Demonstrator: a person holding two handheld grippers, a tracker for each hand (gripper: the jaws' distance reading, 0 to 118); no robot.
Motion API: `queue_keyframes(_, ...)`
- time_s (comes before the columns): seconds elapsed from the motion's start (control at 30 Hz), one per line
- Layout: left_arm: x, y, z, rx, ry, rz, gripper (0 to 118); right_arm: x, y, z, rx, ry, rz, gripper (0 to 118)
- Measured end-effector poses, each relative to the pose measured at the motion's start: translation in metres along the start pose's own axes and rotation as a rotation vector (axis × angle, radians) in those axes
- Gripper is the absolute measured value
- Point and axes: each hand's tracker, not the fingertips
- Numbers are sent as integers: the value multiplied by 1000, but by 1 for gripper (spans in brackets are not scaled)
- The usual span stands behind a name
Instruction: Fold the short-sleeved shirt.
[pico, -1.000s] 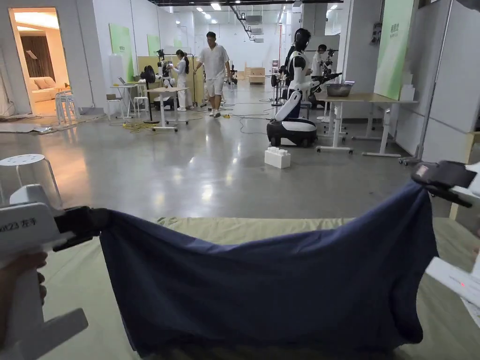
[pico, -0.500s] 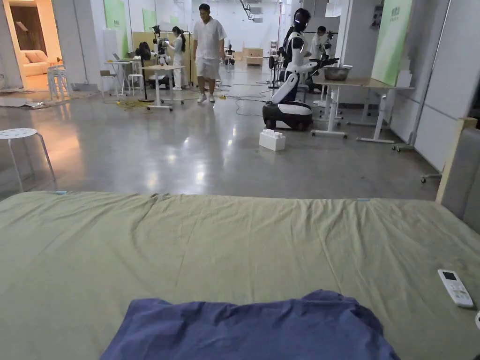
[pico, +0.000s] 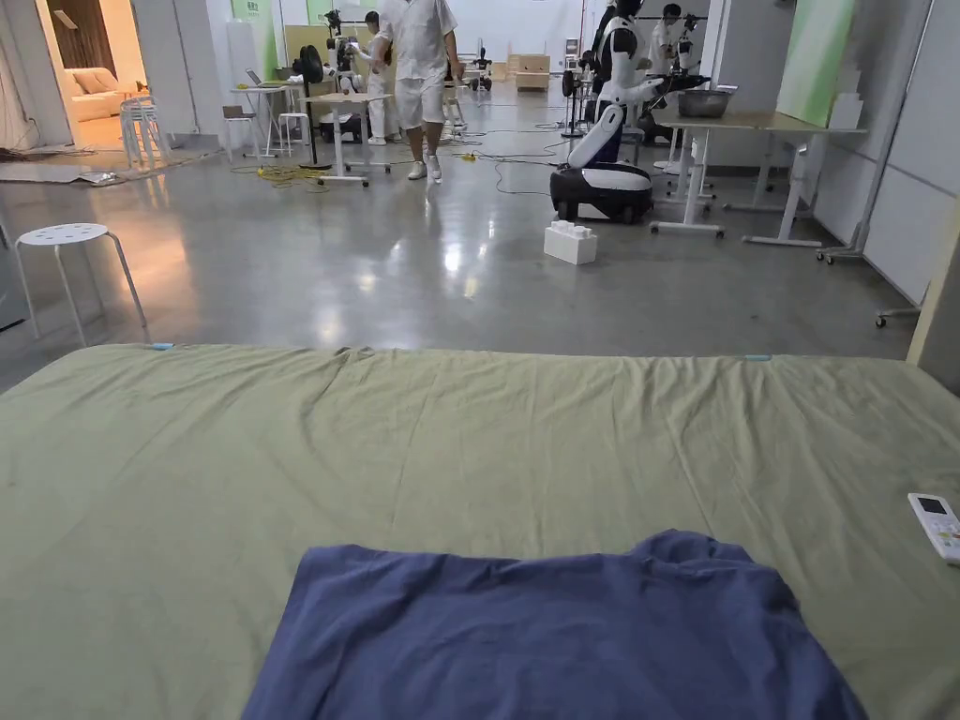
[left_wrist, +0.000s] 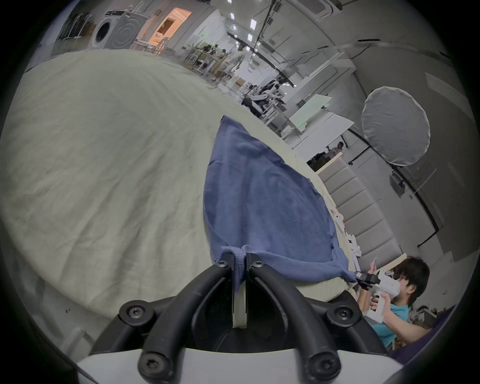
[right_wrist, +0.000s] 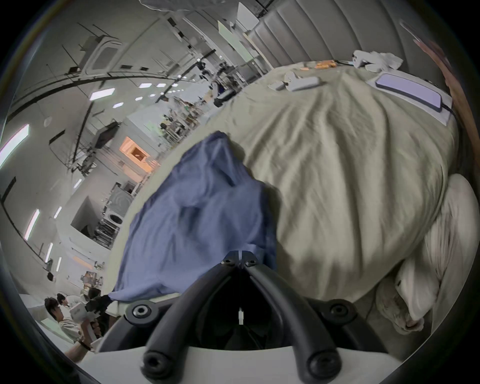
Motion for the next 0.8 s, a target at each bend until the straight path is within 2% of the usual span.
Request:
queue_keyframes(0.07,-15,-1,-4,-8,30,1,8,-1,-4,-1,1,-15,17,1)
queue_keyframes(0.13,-23,0,-7,-8,63,-1,9,0,-7,-3,7,-42,1,2)
queue_keyframes(0.17,-23,0,-6,-3,83,0,15,0,-8,-3,15,-54,-6,12)
queue_keyframes(0.2,-15,2,1,13,99,-17,29,1,-5,-1,15,-58,-2,38)
queue_keyframes(0.23,-10,4,8,46,104,-44,56,-3,-2,4,67,-17,8,71)
queue_keyframes(0.27,-7,7,16,68,105,-63,77,-7,1,8,66,-39,12,82)
queue_keyframes(0.3,3,11,29,90,116,-91,93,-15,8,18,41,-146,46,92)
queue_keyframes(0.33,16,15,42,129,150,-164,103,-20,10,27,63,-156,86,97)
queue_keyframes(0.4,58,21,73,230,226,-253,103,-45,4,58,189,-215,189,91)
queue_keyframes(0.5,112,16,116,406,237,-283,103,-83,-5,91,290,-171,277,92)
queue_keyframes(0.6,176,6,140,574,275,-387,103,-136,-12,115,403,-145,380,92)
queue_keyframes(0.67,213,0,149,640,320,-474,103,-170,-14,124,467,-148,441,92)
queue_keyframes(0.8,250,-4,151,707,468,-578,102,-213,-6,134,576,-85,510,92)
